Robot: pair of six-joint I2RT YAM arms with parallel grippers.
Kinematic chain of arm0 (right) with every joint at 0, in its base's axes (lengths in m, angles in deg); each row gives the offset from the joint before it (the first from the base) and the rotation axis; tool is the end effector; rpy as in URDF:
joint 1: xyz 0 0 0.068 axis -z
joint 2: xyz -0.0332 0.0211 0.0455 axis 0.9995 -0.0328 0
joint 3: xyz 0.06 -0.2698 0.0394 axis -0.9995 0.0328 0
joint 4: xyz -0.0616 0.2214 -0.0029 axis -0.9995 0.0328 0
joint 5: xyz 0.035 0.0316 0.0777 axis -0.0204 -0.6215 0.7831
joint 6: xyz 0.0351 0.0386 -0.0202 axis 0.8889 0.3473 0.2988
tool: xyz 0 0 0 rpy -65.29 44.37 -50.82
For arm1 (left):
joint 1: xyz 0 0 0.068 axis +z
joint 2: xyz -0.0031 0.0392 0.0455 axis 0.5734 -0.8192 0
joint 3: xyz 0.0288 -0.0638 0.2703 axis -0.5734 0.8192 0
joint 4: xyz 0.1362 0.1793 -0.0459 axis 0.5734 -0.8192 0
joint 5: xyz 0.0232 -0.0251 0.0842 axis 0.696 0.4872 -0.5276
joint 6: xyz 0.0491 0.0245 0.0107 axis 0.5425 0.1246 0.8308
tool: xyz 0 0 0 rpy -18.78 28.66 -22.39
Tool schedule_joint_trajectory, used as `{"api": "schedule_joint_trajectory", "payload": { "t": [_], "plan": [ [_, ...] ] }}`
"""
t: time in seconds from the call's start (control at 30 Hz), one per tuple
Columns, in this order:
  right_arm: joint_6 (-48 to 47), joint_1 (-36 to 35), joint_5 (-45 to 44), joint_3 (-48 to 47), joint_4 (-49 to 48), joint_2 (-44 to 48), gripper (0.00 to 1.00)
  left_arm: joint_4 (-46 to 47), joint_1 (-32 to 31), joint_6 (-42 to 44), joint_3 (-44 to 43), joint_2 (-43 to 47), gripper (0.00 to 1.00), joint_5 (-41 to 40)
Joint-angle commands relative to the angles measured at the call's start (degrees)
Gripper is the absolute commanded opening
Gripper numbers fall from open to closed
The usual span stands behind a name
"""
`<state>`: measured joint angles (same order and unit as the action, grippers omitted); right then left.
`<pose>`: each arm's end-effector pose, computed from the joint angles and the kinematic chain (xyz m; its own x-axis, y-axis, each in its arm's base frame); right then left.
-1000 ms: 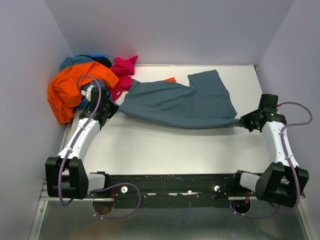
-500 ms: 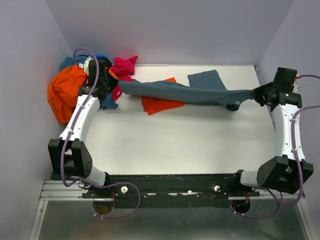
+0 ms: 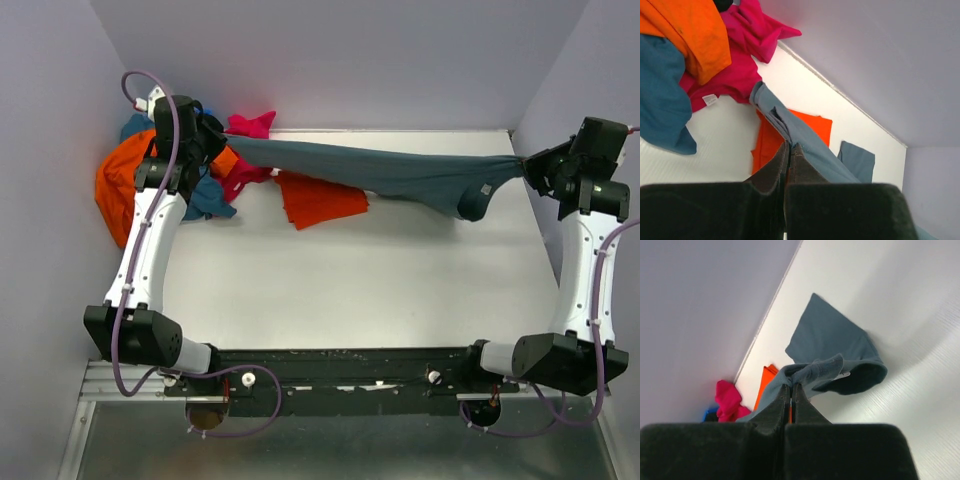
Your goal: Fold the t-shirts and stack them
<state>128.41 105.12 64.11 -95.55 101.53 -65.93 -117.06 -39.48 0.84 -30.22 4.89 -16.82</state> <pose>0.2230 -0.0662 0.4178 -0.1386 0.8503 -0.5077 0.5680 0.4882 0.6626 0.2880 -0.0194 0.4222 -0.2695 -0.7246 -0.6343 -0.2985 0.6891 -0.6604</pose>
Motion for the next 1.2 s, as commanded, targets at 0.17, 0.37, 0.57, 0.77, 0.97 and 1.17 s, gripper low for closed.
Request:
{"api": "schedule_joint_trajectory", "payload": {
  "t": [0.17, 0.37, 0.57, 0.77, 0.97, 1.17],
  "plan": [
    [-3.48, 1.20, 1.04, 7.81, 3.57, 8.11, 0.01, -2.46, 1.06, 2.20, 13.96, 11.57, 0.00, -1.75],
    [-3.92, 1.46, -1.16, 23.28, 4.98, 16.81, 0.01, -4.13, 1.06, 2.81, 31.28, 24.49, 0.00, -2.28],
    [-3.57, 1.46, -4.13, 38.56, 10.07, 25.51, 0.01, -8.16, 1.06, -0.60, 46.58, 36.10, 0.00, -1.22],
    [1.70, 1.46, -3.18, 52.02, 11.31, 36.58, 0.01, -11.51, 1.06, -9.74, 58.10, 45.59, 0.00, -2.01],
    [4.17, 1.46, 0.60, 57.58, 13.50, 45.55, 0.06, -14.85, 0.89, -15.29, 59.52, 50.09, 0.00, -6.84],
    [0.32, 1.46, 0.15, 53.19, 10.36, 47.68, 0.72, -13.54, 0.89, -14.60, 57.95, 50.62, 0.90, -8.77]
  ]
}}
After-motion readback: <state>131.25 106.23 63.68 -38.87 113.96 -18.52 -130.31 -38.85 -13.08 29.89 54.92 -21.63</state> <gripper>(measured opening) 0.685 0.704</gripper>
